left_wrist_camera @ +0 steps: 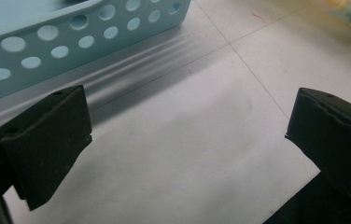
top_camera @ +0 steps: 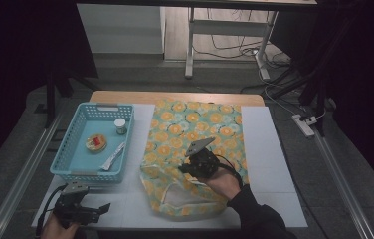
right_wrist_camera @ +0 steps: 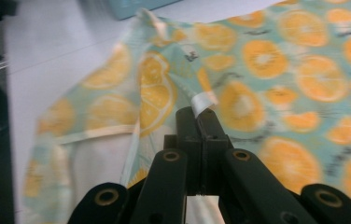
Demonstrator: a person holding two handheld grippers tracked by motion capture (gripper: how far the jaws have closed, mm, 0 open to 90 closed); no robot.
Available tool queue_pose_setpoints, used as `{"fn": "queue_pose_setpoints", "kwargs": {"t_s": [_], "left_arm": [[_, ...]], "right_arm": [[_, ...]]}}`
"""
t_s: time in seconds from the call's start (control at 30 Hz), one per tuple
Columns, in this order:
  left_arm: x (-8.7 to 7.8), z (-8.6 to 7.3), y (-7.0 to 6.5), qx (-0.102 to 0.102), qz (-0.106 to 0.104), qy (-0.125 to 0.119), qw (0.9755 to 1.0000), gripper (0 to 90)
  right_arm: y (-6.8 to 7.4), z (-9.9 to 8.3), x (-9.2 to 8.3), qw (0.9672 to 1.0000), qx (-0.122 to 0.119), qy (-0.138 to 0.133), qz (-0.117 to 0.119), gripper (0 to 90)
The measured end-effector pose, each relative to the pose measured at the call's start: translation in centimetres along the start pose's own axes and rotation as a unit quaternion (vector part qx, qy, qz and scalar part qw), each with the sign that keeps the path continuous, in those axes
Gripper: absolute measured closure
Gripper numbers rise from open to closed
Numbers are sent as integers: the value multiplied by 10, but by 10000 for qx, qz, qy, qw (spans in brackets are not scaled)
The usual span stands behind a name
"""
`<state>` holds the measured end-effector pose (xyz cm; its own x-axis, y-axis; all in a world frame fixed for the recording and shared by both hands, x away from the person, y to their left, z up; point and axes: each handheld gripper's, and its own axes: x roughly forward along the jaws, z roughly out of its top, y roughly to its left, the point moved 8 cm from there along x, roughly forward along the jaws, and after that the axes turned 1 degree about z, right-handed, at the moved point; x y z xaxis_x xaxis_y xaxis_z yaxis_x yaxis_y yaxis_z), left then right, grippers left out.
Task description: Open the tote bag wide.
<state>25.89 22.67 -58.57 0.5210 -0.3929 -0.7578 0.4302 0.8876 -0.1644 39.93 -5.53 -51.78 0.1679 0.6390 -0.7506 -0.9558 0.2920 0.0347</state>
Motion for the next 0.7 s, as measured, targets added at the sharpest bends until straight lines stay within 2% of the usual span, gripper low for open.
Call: {"fn": "queue_pose_setpoints", "kwargs": {"t_s": [0.2,0.23,0.27,0.47,0.57,0.7], "left_arm": [[0,0,0,-4,-3,0,10000,0],[0,0,0,-4,-5,0,10000,0],[0,0,0,-3,-6,1,10000,0],[0,0,0,-6,-8,4,10000,0],[0,0,0,-6,-10,4,10000,1],[0,0,0,-1,-10,5,10000,1]], "right_arm": [[-38,0,2,9995,191,59,-260,894],[-49,-1,6,9992,254,67,-286,894],[-49,-1,6,9992,254,67,-286,894],[-79,-3,22,9987,315,76,-386,893],[-95,-9,36,9979,367,146,-519,892],[-103,-18,47,9971,531,226,-487,890]]}}
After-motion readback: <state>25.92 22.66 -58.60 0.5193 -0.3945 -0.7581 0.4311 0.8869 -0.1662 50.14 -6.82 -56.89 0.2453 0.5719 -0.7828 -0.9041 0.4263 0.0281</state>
